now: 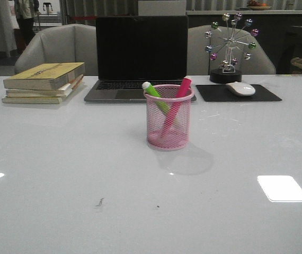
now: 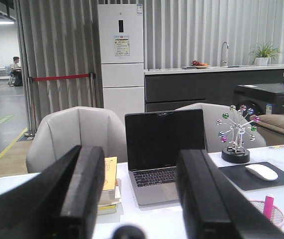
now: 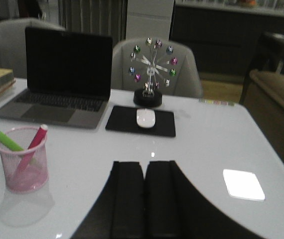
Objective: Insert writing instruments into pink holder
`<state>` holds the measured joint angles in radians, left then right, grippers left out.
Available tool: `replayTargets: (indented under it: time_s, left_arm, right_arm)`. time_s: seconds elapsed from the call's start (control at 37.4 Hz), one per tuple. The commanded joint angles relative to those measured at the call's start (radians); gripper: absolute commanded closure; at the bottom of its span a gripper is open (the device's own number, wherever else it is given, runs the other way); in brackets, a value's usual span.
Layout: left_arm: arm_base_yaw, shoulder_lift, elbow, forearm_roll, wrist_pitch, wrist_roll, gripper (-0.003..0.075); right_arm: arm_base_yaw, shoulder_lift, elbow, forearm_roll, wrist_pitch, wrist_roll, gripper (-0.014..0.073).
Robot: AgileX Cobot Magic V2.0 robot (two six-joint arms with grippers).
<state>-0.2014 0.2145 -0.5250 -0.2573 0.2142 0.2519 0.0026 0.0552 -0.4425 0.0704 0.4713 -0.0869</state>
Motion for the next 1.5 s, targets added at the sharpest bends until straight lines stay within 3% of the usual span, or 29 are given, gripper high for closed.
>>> replayTargets:
  time_s: [0.0,0.43,0.72,0.99,1.47]
  left_arm:
    - [0.001,0.012,-0.027,-0.003,-0.069,-0.001,0.0328]
    - [0.001,0.012,-0.027,-0.003,-0.067,-0.001,0.0328]
    - [0.001,0.012,-0.027,-0.003,-0.067,-0.001,0.0328]
    - [0.001,0.012,-0.027,-0.003,-0.067,-0.001,0.0328]
    - [0.001,0.012,-0.027,-0.003,-0.067,-0.001,0.0327]
  right_arm:
    - [-0.006,-0.050,0.032,0.004,-0.167,-0.002,0.0573]
    - [-0.006,-0.083,0.349,0.005,-0.445,-0.002,0.0573]
    - [-0.006,-0.083,0.476,0.005,-0.457,-0.002,0.0573]
    - [-0.006,-0.083,0.473,0.005,-0.354,-0.002,0.0573]
    - [-0.006,-0.083,0.473,0.005,-0.351,-0.002,0.0573]
